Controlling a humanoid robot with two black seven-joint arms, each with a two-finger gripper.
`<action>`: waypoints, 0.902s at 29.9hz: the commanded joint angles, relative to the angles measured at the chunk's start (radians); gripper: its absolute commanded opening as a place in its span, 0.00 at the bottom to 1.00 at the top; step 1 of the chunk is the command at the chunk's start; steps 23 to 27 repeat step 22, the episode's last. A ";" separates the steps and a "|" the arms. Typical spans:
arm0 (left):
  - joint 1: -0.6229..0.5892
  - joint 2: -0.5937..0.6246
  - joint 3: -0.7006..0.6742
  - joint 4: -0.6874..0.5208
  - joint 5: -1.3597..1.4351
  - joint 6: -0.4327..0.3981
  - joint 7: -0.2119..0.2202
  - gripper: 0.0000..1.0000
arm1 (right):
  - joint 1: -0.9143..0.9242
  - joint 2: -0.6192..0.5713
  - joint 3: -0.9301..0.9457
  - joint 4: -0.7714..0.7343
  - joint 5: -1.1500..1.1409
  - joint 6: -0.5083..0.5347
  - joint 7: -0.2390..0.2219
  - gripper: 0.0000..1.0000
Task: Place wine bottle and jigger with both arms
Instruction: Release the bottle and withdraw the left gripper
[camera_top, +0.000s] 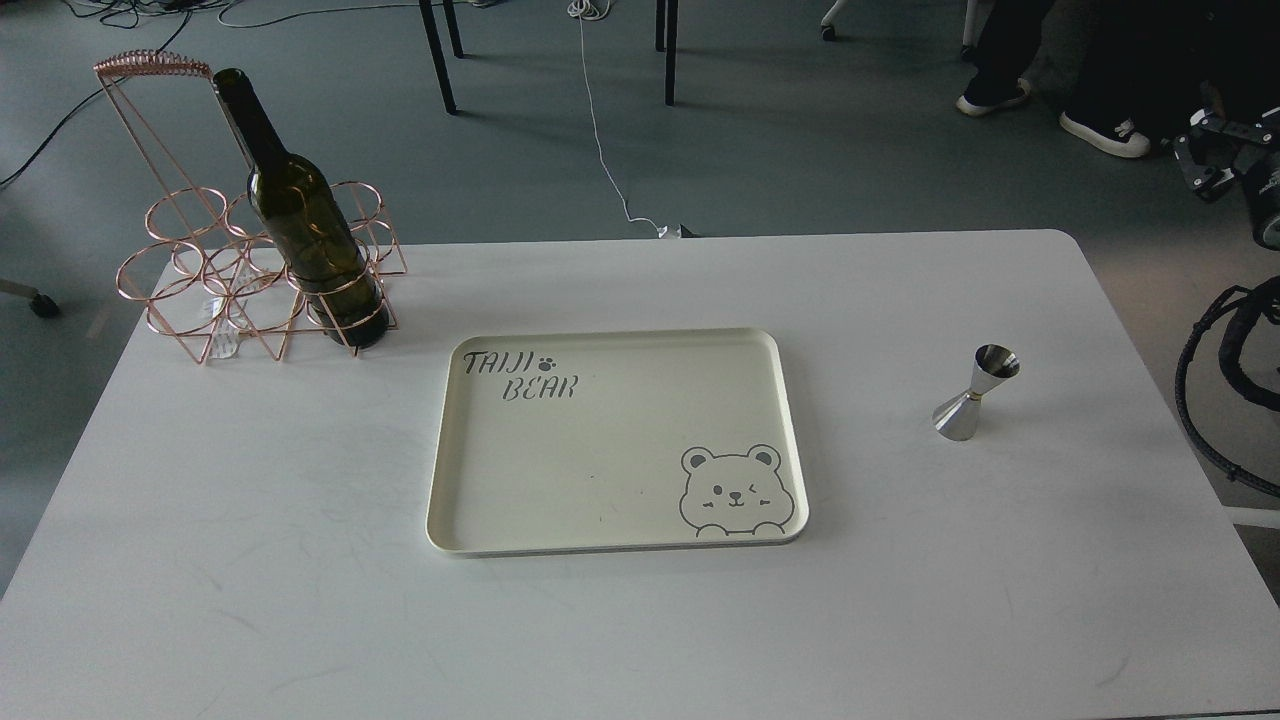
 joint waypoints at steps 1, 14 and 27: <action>0.049 -0.050 -0.002 0.000 -0.085 -0.021 -0.001 0.98 | -0.025 0.043 0.005 -0.101 0.074 0.090 -0.042 0.99; 0.108 -0.154 -0.042 0.066 -0.095 -0.021 -0.003 0.98 | -0.103 0.135 0.026 -0.201 0.125 0.090 -0.099 0.99; 0.140 -0.168 -0.037 0.077 -0.085 -0.021 -0.004 0.98 | -0.094 0.157 0.010 -0.238 0.115 0.090 -0.095 0.99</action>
